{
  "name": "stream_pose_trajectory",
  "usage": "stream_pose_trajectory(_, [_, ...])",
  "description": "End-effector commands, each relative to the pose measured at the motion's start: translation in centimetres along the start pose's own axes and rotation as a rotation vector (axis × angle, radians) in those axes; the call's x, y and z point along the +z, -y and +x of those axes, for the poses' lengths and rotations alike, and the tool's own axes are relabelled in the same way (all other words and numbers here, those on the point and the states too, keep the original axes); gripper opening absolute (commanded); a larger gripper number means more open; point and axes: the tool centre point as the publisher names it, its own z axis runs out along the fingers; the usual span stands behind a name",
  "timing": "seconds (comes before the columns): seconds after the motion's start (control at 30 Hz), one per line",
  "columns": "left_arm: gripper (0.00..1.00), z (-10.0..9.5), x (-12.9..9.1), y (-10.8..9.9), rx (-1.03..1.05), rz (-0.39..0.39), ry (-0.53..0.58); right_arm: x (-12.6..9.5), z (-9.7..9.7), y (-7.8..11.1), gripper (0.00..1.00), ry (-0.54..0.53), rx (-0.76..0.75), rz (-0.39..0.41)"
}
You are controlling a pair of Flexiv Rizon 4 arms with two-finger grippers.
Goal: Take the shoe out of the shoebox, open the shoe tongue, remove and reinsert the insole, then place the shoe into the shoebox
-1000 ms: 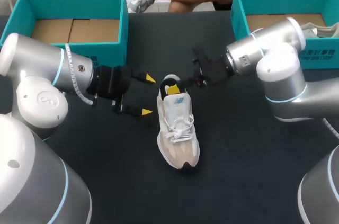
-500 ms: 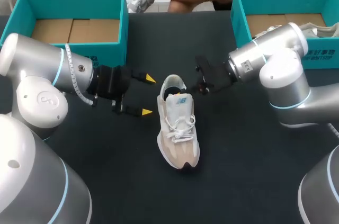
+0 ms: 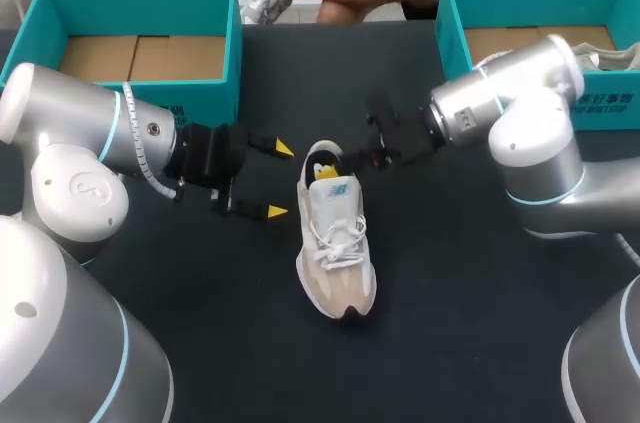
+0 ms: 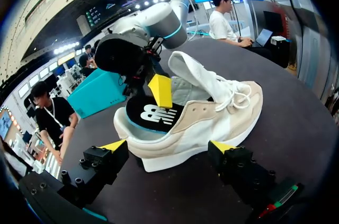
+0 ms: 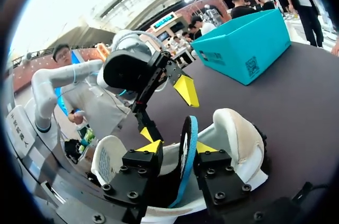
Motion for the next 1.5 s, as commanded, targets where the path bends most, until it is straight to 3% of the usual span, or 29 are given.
stream_pose_trajectory(0.03, [1.0,0.0,0.1,0.1,0.0,-0.005,0.0,-0.2,0.9,-0.7,0.36,0.01,-0.016,0.0])
stream_pose_trajectory(0.23, [1.0,0.0,0.1,0.1,0.0,-0.005,0.0,0.0,1.0,-1.4,0.39,0.001,-0.039,-0.001])
stream_pose_trajectory(0.47, [1.0,0.0,0.1,0.1,0.0,-0.005,0.0,-0.2,1.3,-3.6,0.42,-0.003,-0.106,-0.014])
stream_pose_trajectory(0.9, [1.0,0.0,0.1,0.1,0.0,-0.005,0.0,-0.8,0.1,-7.2,0.42,-0.006,-0.195,-0.041])
stream_pose_trajectory(1.23, [1.0,0.0,0.1,0.1,0.0,-0.005,0.0,-5.0,-0.8,-6.0,0.41,0.078,-0.14,-0.054])
stream_pose_trajectory(1.5, [1.0,0.0,0.1,0.1,0.0,-0.005,0.0,-7.5,-0.4,-6.8,0.38,0.144,-0.069,-0.017])
